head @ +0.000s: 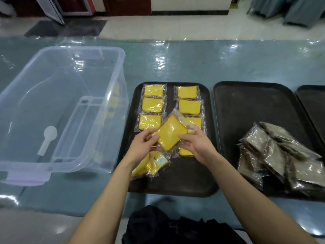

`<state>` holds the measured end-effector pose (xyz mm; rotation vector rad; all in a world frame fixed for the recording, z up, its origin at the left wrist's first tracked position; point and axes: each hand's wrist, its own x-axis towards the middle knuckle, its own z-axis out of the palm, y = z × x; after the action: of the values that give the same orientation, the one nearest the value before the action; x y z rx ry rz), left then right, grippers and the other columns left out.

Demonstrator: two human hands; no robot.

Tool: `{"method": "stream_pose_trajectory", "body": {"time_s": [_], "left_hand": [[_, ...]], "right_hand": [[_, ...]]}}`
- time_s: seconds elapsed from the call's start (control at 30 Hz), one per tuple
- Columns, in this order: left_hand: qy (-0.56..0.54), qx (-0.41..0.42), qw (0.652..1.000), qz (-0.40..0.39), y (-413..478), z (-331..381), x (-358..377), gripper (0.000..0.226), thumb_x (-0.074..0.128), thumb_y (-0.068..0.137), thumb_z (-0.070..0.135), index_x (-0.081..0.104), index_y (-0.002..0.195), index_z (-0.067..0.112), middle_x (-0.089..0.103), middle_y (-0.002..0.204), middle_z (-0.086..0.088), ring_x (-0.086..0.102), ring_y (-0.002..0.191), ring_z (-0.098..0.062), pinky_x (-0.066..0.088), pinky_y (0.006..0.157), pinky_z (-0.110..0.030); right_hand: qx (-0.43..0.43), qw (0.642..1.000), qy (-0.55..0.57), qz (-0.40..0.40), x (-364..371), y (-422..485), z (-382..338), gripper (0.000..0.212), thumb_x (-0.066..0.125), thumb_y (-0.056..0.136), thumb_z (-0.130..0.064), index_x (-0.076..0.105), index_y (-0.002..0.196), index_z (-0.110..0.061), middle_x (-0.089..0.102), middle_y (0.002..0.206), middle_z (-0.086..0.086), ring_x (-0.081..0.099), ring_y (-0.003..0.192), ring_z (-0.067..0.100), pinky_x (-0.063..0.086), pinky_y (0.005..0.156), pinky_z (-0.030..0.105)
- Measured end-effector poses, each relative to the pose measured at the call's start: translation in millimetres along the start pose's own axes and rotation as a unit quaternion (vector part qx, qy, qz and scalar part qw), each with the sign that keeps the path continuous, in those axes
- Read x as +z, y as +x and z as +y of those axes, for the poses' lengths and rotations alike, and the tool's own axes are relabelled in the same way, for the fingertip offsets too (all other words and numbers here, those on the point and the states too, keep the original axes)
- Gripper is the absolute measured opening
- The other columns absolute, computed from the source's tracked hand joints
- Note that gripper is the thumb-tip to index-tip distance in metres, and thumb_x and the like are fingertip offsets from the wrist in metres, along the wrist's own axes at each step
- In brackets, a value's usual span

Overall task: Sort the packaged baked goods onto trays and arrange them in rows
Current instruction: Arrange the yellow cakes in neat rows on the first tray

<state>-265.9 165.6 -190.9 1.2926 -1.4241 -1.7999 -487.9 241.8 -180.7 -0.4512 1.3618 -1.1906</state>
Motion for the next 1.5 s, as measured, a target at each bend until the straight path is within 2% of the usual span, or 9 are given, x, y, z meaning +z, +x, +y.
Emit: {"method": "stream_pose_trajectory", "body": {"time_s": [0.13,0.33,0.53,0.63,0.77,0.97,1.07,1.2,1.5], "left_hand": [[0.1,0.028,0.995,0.0,7,5,5,0.029,0.065,0.111,0.022,0.069,0.139,0.026,0.074,0.102,-0.005,0.077,0.085,-0.017,0.068,0.085,-0.042],[0.11,0.026,0.993,0.015,15,11,28,0.022,0.063,0.11,0.04,0.079,0.112,0.024,0.07,0.085,0.001,0.067,0.08,-0.014,0.06,0.083,-0.04],[0.151,0.006,0.989,0.002,20,15,50,0.018,0.068,0.107,0.031,0.084,0.101,0.025,0.079,0.097,0.0,0.071,0.086,-0.018,0.06,0.079,-0.043],[0.201,-0.01,0.979,-0.031,22,4,58,0.012,0.076,0.103,0.033,0.085,0.099,0.027,0.08,0.092,-0.006,0.076,0.08,-0.03,0.065,0.083,-0.053],[0.232,-0.04,0.971,-0.034,13,-19,70,0.009,0.089,0.093,0.027,0.086,0.1,0.022,0.08,0.081,0.0,0.077,0.072,-0.024,0.069,0.072,-0.045],[0.214,-0.138,0.967,-0.009,1,-58,71,0.043,0.101,0.076,0.014,0.074,0.109,0.013,0.082,0.096,-0.008,0.082,0.094,-0.026,0.069,0.085,-0.047],[0.278,-0.13,0.952,0.013,-3,-66,72,0.043,0.102,0.073,0.012,0.073,0.103,0.021,0.082,0.09,0.004,0.079,0.092,-0.016,0.065,0.094,-0.044],[0.324,-0.104,0.939,0.042,-7,-62,83,0.039,0.098,0.08,0.013,0.067,0.101,0.024,0.08,0.088,0.005,0.076,0.088,-0.01,0.063,0.088,-0.038],[0.372,-0.051,0.926,0.032,-11,-57,92,0.036,0.095,0.084,0.021,0.066,0.104,0.024,0.076,0.087,0.008,0.071,0.084,-0.006,0.062,0.085,-0.034]], "right_hand": [[-0.025,0.995,-0.087,0.033,-19,-11,-1,0.034,0.075,0.102,-0.037,0.072,0.127,-0.014,0.077,0.125,0.008,0.078,0.11,0.026,0.066,0.096,0.044],[-0.018,0.994,-0.096,0.039,-45,-23,-2,0.023,0.07,0.107,-0.02,0.07,0.126,-0.008,0.078,0.123,0.011,0.079,0.108,0.03,0.067,0.092,0.048],[-0.015,0.992,-0.126,0.03,-63,-36,5,0.02,0.07,0.107,-0.017,0.07,0.124,-0.007,0.079,0.115,0.015,0.08,0.097,0.018,0.069,0.08,0.041],[-0.022,0.972,-0.225,0.062,-82,-41,17,0.007,0.074,0.104,-0.019,0.073,0.107,-0.013,0.078,0.104,0.015,0.078,0.087,0.017,0.069,0.083,0.047],[0.021,0.925,-0.373,0.071,-104,-48,38,0.014,0.082,0.097,-0.028,0.074,0.094,-0.017,0.08,0.094,0.006,0.077,0.092,0.029,0.064,0.088,0.05],[0.043,0.874,-0.475,0.087,-105,-57,68,0.018,0.083,0.096,-0.034,0.071,0.094,-0.02,0.068,0.088,-0.005,0.062,0.077,0.006,0.044,0.062,0.02],[0.044,0.852,-0.515,0.084,-97,-55,77,0.025,0.08,0.098,-0.036,0.065,0.085,-0.021,0.065,0.081,-0.003,0.064,0.077,0.015,0.046,0.065,0.03],[0.042,0.812,-0.576,0.079,-91,-54,71,0.029,0.074,0.102,-0.035,0.069,0.086,-0.012,0.07,0.082,0.005,0.069,0.078,0.023,0.056,0.071,0.038],[0.022,0.75,-0.653,0.105,-90,-54,58,0.024,0.073,0.101,-0.038,0.067,0.09,-0.017,0.067,0.078,-0.001,0.068,0.074,0.019,0.055,0.065,0.035]]}}
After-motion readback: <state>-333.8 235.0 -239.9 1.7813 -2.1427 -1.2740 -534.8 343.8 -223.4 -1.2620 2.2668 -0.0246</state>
